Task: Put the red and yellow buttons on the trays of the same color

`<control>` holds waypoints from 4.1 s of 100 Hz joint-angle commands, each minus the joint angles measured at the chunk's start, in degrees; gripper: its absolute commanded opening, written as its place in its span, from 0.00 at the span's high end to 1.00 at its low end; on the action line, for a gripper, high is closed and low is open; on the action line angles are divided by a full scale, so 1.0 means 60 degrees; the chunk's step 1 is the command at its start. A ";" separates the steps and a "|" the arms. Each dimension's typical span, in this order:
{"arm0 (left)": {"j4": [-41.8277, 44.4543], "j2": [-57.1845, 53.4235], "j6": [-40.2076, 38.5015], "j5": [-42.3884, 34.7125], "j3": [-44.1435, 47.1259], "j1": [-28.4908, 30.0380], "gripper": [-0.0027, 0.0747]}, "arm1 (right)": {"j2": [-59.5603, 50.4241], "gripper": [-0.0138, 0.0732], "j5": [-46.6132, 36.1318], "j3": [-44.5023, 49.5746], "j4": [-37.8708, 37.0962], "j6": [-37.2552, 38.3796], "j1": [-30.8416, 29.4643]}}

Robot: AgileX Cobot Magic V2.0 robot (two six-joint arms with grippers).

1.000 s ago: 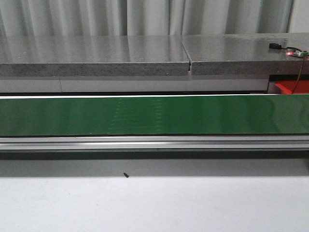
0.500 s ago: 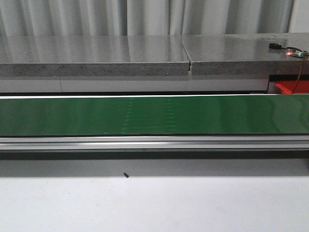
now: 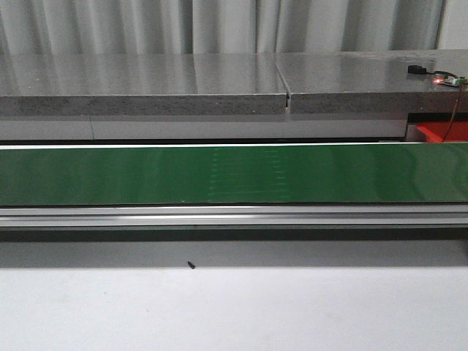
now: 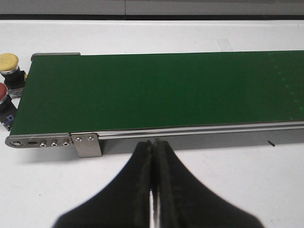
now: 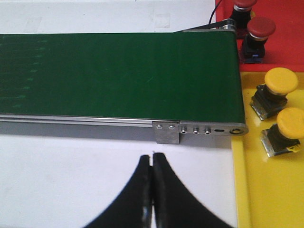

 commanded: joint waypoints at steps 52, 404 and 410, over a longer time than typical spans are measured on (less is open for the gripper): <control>0.0862 0.0792 -0.1318 -0.0979 -0.0706 0.0648 0.99 | -0.0003 0.92 -0.0513 -0.0238 0.0161 -0.0090 0.0015; 0.0182 1.2682 -0.1570 0.1455 -0.8730 0.4786 0.68 | -0.0003 0.92 -0.0513 -0.0238 0.0161 -0.0090 0.0015; 0.0182 1.2386 -0.1551 0.1455 -0.8730 0.4786 0.68 | -0.0003 0.92 -0.0513 -0.0238 0.0161 -0.0090 0.0015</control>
